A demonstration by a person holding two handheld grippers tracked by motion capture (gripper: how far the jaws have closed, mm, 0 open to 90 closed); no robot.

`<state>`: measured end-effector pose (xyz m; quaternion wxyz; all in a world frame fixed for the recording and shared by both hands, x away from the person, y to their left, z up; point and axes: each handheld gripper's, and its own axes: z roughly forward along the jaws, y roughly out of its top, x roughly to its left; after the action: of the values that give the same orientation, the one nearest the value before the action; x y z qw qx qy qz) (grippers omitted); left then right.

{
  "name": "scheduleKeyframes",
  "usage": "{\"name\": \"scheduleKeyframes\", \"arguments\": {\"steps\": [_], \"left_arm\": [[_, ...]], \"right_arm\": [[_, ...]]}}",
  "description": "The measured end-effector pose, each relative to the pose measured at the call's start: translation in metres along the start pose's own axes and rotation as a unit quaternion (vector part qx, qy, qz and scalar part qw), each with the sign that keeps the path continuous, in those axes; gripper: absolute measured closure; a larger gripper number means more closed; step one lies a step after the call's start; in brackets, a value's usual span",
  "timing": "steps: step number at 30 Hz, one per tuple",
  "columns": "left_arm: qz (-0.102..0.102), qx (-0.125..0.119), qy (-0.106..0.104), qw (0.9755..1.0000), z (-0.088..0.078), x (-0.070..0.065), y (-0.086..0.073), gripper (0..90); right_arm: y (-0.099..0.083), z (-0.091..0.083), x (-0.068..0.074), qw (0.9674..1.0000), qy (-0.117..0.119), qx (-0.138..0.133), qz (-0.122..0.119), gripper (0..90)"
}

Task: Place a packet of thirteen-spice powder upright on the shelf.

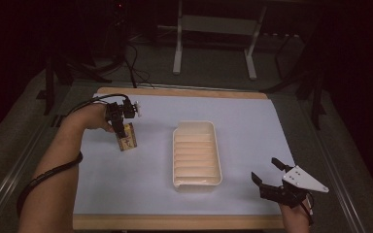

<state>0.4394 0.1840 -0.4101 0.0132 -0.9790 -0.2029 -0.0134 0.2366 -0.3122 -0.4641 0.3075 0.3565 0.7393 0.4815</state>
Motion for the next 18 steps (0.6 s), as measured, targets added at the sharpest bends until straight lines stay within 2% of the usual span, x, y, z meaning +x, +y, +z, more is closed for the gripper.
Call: {"name": "scheduleKeyframes", "arguments": {"steps": [5, 9, 14, 18], "left_arm": [[0.006, -0.009, -0.008, 0.9999, -0.007, -0.005, 0.003, 67.9], [0.014, -0.011, -0.004, 0.9998, -0.016, -0.011, 0.006, 67.9], [0.027, -0.033, -0.008, 0.9991, -0.031, -0.02, 0.012, 67.9], [0.034, -0.041, -0.009, 0.9985, -0.041, -0.026, 0.017, 68.0]], "right_arm": [[0.0, 0.0, 0.001, 1.0, 0.002, 0.0, 0.0, 14.0], [0.0, 0.0, 0.001, 1.0, 0.002, 0.0, 0.001, 14.1], [0.001, -0.001, 0.001, 1.0, 0.004, -0.002, -0.001, 14.0], [0.001, -0.001, 0.001, 1.0, 0.004, -0.001, -0.001, 14.1]]}}
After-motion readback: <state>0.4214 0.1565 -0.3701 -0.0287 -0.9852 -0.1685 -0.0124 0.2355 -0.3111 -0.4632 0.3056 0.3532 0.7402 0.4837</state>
